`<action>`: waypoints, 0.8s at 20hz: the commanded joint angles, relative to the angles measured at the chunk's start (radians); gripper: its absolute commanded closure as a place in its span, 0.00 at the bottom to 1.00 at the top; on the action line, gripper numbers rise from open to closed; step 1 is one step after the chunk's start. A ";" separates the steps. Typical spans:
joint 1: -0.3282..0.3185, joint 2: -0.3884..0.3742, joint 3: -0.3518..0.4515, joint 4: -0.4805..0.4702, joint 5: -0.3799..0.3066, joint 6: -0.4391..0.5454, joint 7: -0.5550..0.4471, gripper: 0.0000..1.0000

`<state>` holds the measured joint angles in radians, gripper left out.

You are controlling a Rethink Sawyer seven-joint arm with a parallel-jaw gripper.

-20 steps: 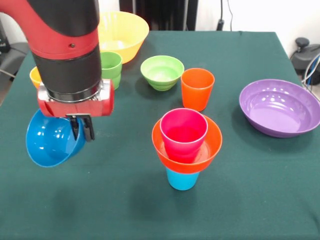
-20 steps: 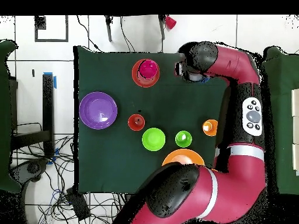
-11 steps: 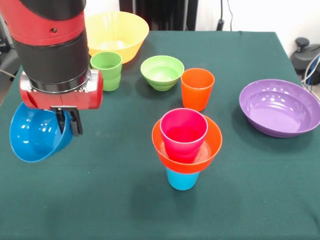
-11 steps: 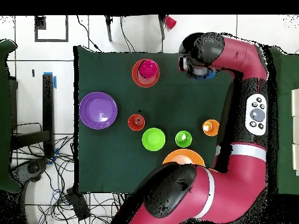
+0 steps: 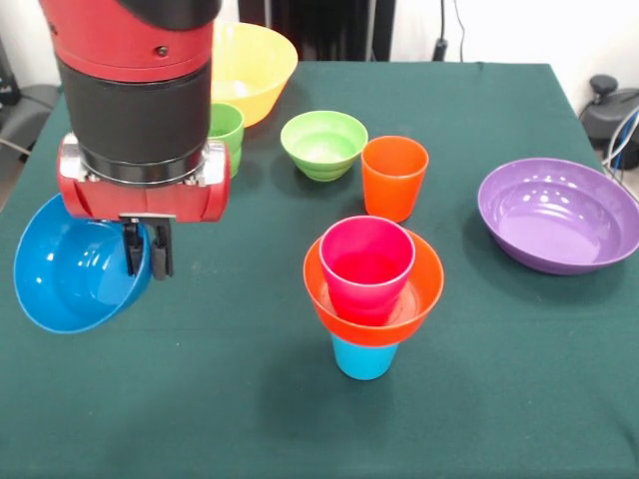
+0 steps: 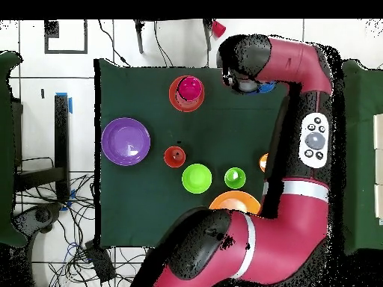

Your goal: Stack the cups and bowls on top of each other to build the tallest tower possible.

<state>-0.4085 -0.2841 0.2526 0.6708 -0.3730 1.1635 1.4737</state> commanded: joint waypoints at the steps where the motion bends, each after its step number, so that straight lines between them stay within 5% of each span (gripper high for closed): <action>1: 0.042 0.000 -0.001 -0.011 -0.086 0.089 -0.193 1.00; 16: 0.092 0.016 -0.055 -0.106 -0.107 0.147 -0.177 1.00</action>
<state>-0.3462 -0.2808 0.2025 0.6217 -0.3856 1.1730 1.4737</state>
